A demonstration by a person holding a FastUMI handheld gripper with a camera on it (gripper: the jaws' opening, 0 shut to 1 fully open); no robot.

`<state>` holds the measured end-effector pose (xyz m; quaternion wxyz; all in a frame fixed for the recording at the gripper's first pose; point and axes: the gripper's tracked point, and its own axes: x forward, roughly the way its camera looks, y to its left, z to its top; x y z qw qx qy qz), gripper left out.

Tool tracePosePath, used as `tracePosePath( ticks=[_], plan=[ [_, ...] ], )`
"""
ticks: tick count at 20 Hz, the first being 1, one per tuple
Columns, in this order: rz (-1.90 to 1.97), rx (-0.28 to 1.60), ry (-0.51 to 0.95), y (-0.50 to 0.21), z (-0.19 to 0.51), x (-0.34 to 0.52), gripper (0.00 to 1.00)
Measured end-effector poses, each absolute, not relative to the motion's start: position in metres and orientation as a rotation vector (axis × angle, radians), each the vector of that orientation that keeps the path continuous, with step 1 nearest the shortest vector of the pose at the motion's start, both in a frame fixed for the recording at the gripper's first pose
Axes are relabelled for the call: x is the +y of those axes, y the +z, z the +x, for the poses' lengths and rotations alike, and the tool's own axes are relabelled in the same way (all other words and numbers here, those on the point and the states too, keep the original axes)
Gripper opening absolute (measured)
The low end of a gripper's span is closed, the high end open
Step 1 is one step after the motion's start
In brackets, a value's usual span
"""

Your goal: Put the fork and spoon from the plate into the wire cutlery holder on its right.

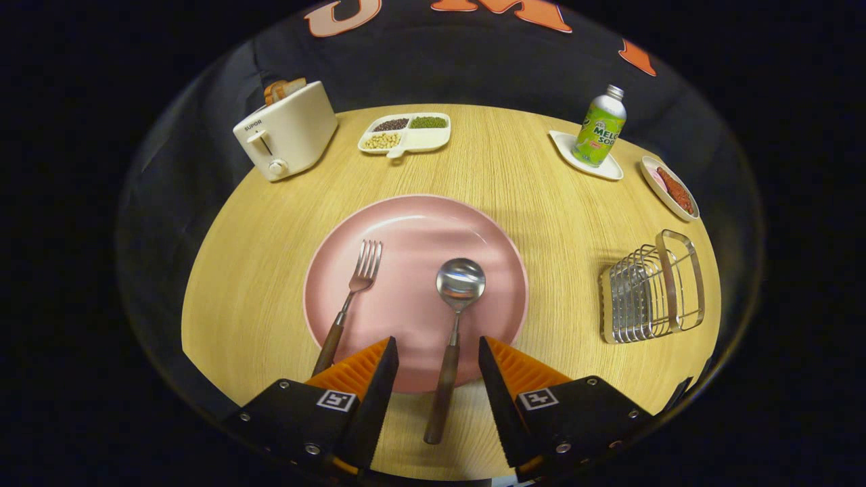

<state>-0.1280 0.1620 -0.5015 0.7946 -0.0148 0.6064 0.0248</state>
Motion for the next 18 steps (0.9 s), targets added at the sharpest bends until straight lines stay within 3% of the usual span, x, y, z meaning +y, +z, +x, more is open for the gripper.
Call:
tracePosePath(
  ticks=[7, 8, 10, 14, 18],
  plan=[
    [-0.031, 1.406, 0.000, -0.518, -0.135, 0.166, 0.43],
    [-0.033, 1.415, -0.007, -0.520, -0.134, 0.165, 0.32],
    [-0.048, 1.415, -0.025, -0.522, -0.132, 0.162, 0.20],
    [-0.038, 1.411, -0.058, -0.518, -0.130, 0.156, 0.08],
    [0.001, 1.342, -0.075, -0.498, -0.120, 0.150, 0.06]
  ],
)
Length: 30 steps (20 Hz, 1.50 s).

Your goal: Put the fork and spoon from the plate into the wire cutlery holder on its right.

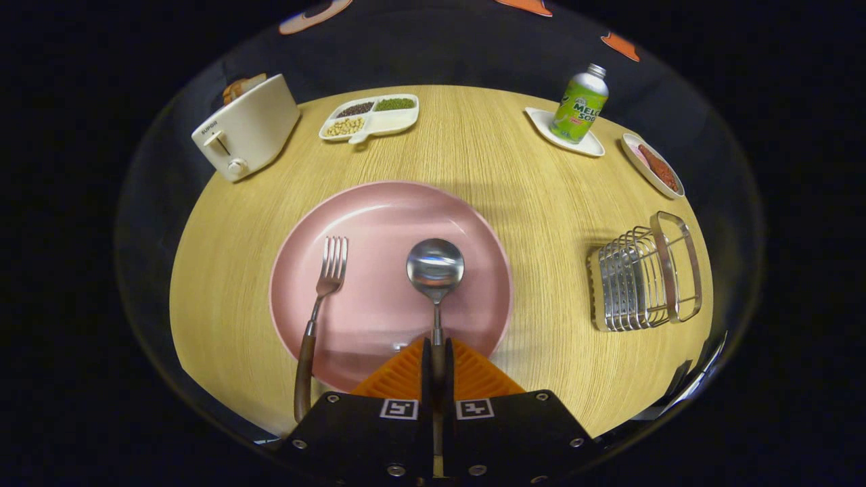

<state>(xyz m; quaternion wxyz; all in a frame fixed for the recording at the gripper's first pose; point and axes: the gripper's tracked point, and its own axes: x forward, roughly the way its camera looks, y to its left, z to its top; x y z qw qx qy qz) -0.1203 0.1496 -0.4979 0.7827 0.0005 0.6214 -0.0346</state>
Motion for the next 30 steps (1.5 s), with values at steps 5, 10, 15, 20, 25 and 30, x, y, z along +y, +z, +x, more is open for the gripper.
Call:
tracePosePath(
  ticks=[5, 10, 15, 20, 25, 30],
  plan=[
    [0.041, 1.236, -0.065, -0.456, -0.102, 0.135, 0.06],
    [0.057, 1.105, -0.060, -0.401, -0.082, 0.101, 0.06],
    [0.058, 1.022, -0.069, -0.360, -0.072, 0.057, 0.06],
    [0.060, 1.003, -0.098, -0.337, -0.074, 0.006, 0.06],
    [0.002, 1.107, -0.130, -0.349, -0.090, -0.041, 0.06],
    [-0.049, 1.242, -0.102, -0.369, -0.104, -0.057, 0.06]
  ],
)
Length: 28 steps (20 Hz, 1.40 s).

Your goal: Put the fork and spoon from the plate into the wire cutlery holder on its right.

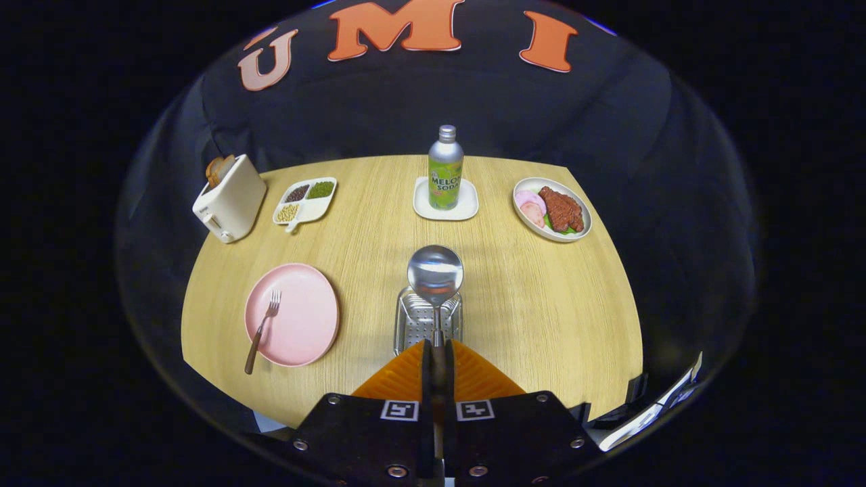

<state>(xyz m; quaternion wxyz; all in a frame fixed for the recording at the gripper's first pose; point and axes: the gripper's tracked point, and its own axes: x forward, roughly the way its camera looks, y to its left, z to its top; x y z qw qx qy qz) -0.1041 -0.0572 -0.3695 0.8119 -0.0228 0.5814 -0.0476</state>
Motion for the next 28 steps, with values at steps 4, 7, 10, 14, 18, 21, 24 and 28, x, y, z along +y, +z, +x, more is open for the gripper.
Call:
tracePosePath(
  ticks=[4, 7, 10, 14, 18, 21, 24, 28],
  plan=[
    [-0.087, 1.334, -0.062, -0.381, -0.115, -0.057, 0.06],
    [-0.113, 1.393, -0.035, -0.390, -0.120, -0.058, 0.06],
    [-0.137, 1.472, -0.015, -0.399, -0.126, -0.060, 0.06],
    [-0.161, 1.558, -0.004, -0.409, -0.130, -0.065, 0.06],
    [-0.211, 1.605, 0.022, -0.418, -0.123, -0.068, 0.07],
    [-0.207, 1.638, 0.023, -0.429, -0.118, -0.069, 0.07],
    [-0.196, 1.644, 0.050, -0.431, -0.108, -0.068, 0.07],
    [-0.140, 1.642, 0.047, -0.434, -0.100, -0.061, 0.09]
  ],
)
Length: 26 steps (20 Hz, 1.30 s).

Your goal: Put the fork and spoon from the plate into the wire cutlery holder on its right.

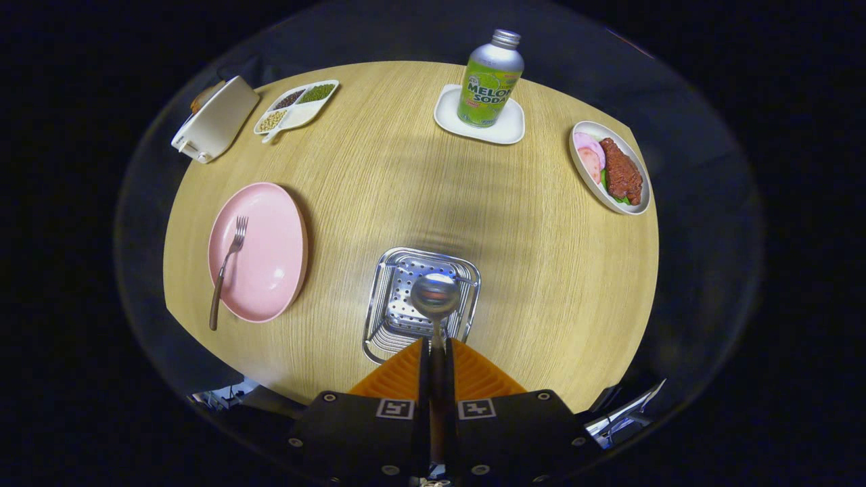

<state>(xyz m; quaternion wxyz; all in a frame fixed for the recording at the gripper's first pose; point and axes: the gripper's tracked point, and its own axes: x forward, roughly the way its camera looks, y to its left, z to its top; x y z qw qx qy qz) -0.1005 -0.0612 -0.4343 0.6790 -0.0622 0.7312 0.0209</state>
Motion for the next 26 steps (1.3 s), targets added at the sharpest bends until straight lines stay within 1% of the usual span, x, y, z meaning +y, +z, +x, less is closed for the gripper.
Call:
tracePosePath(
  ticks=[6, 9, 13, 15, 16, 20, 23, 24, 25, 26],
  plan=[
    [-0.005, 1.508, 0.036, -0.417, -0.077, -0.039, 0.10],
    [0.077, 1.433, 0.049, -0.402, -0.069, -0.020, 0.12],
    [0.205, 1.382, 0.078, -0.387, -0.062, 0.020, 0.14],
    [0.206, 1.380, 0.091, -0.386, -0.064, 0.034, 0.18],
    [0.213, 1.383, 0.098, -0.386, -0.065, 0.042, 0.23],
    [0.290, 1.409, 0.130, -0.391, -0.070, 0.085, 0.34],
    [0.304, 1.437, 0.157, -0.399, -0.076, 0.115, 0.35],
    [0.292, 1.445, 0.164, -0.404, -0.079, 0.123, 0.42],
    [0.287, 1.454, 0.172, -0.408, -0.082, 0.134, 0.46],
    [0.287, 1.463, 0.182, -0.411, -0.083, 0.145, 0.53]
  ],
)
